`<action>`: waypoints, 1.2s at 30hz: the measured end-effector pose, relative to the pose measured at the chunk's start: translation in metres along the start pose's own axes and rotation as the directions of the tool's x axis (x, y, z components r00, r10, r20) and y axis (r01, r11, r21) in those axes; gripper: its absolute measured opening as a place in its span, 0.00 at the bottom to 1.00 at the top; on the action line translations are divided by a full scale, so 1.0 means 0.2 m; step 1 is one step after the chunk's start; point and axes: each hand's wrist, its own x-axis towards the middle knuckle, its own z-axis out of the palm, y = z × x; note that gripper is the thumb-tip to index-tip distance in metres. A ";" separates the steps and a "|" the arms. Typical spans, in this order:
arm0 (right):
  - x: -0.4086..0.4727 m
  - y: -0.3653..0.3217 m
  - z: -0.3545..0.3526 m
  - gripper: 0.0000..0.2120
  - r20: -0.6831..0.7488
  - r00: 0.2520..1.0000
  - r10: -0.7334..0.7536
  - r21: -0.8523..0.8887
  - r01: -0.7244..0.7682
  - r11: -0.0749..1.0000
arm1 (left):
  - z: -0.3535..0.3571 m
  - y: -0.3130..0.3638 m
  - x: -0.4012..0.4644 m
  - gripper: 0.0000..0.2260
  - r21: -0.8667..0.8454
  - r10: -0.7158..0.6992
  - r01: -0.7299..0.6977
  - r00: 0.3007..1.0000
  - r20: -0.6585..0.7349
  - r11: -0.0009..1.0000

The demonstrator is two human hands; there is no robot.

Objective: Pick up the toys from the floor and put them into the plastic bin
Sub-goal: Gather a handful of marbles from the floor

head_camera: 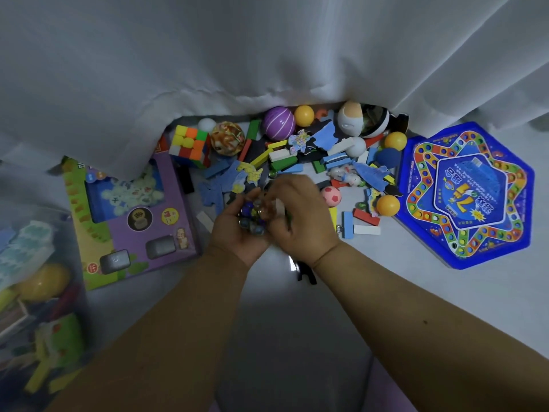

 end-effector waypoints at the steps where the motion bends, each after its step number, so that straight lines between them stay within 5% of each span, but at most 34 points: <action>1: -0.01 0.04 -0.01 0.15 -0.080 0.995 0.060 -0.106 -0.069 0.992 | 0.00 -0.02 -0.01 0.11 -0.016 -0.027 0.027 1.000 0.002 1.000; 4: -0.06 0.20 -0.03 0.15 -0.136 0.948 0.288 -0.471 -0.318 0.823 | 0.01 -0.05 -0.02 0.15 -0.095 -0.086 0.086 0.996 0.004 0.992; 7: -0.09 0.31 -0.04 0.11 -0.026 0.914 0.404 -0.612 -0.334 0.717 | 0.02 -0.07 -0.02 0.15 -0.090 -0.091 0.091 0.996 0.004 0.992; 13: -0.03 0.37 -0.11 0.15 0.104 0.906 0.410 -0.538 -0.295 0.790 | 0.03 -0.09 -0.01 0.16 -0.057 -0.070 0.067 0.996 -0.050 0.996; 17: -0.11 0.38 -0.20 0.20 -0.136 0.903 0.408 -0.343 -0.429 0.836 | 0.05 -0.12 -0.01 0.18 -0.038 -0.089 0.087 0.994 -0.060 0.996; 22: -0.20 0.48 -0.35 0.17 -0.463 0.602 0.651 -0.329 -0.799 0.504 | 0.06 -0.15 0.00 0.21 -0.024 -0.103 0.102 0.992 -0.078 0.995; 25: -0.24 0.53 -0.39 0.23 -0.382 0.499 0.778 -0.341 -0.858 0.384 | 0.06 -0.17 -0.01 0.20 -0.001 -0.104 0.104 0.991 -0.080 0.995; 29: -0.24 0.54 -0.39 0.22 -0.180 0.569 0.803 -0.408 -0.786 0.465 | 0.07 -0.19 -0.02 0.19 0.012 -0.098 0.099 0.992 -0.085 0.995; 33: -0.25 0.49 -0.38 0.16 -0.240 0.576 0.782 -0.219 -0.817 0.534 | 0.07 -0.18 -0.02 0.19 0.018 -0.094 0.096 0.992 -0.090 0.995; 36: -0.25 0.45 -0.36 0.16 -0.248 0.688 0.682 -0.169 -0.724 0.669 | 0.07 -0.18 -0.03 0.19 0.020 -0.089 0.091 0.993 -0.082 0.996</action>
